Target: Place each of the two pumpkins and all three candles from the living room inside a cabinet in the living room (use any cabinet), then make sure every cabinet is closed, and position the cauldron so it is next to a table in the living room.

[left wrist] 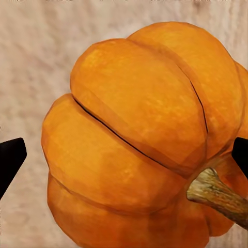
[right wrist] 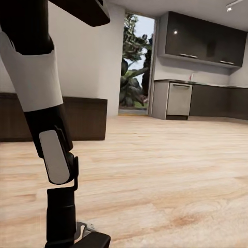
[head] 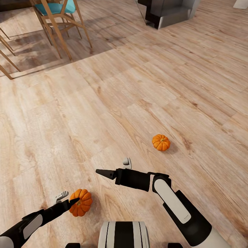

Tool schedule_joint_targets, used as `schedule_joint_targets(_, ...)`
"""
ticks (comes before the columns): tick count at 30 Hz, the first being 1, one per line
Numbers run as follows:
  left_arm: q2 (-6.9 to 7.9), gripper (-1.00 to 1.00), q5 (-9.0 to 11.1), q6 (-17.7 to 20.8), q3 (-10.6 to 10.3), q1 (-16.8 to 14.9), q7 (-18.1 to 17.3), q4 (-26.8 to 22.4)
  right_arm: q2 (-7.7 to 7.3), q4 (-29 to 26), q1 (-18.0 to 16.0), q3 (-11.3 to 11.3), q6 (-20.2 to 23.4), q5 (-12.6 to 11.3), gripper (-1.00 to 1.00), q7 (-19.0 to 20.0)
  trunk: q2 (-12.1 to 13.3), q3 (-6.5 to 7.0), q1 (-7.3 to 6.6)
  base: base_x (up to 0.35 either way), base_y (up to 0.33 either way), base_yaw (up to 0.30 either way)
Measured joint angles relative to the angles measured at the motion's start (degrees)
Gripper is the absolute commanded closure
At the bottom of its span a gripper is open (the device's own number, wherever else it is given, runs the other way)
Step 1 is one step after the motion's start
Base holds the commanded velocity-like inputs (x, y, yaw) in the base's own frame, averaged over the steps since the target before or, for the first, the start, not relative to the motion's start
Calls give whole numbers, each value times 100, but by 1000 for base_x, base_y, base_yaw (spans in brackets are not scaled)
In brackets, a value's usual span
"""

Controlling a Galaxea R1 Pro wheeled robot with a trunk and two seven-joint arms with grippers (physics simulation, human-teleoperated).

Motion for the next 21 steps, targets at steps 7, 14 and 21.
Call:
schedule_joint_targets(7,-3,100,15,1,10,0,5,0,-7,0,0,0,0,-2,-100,0,0,0,0,0,0,0)
schedule_joint_targets(14,-2,100,19,1,9,1,6,-1,-9,0,0,0,0,0,-100,0,0,0,0,0,0,0)
schedule_joint_targets(21,-2,100,15,0,15,2,7,0,-9,0,0,0,0,-2,-100,0,0,0,0,0,0,0)
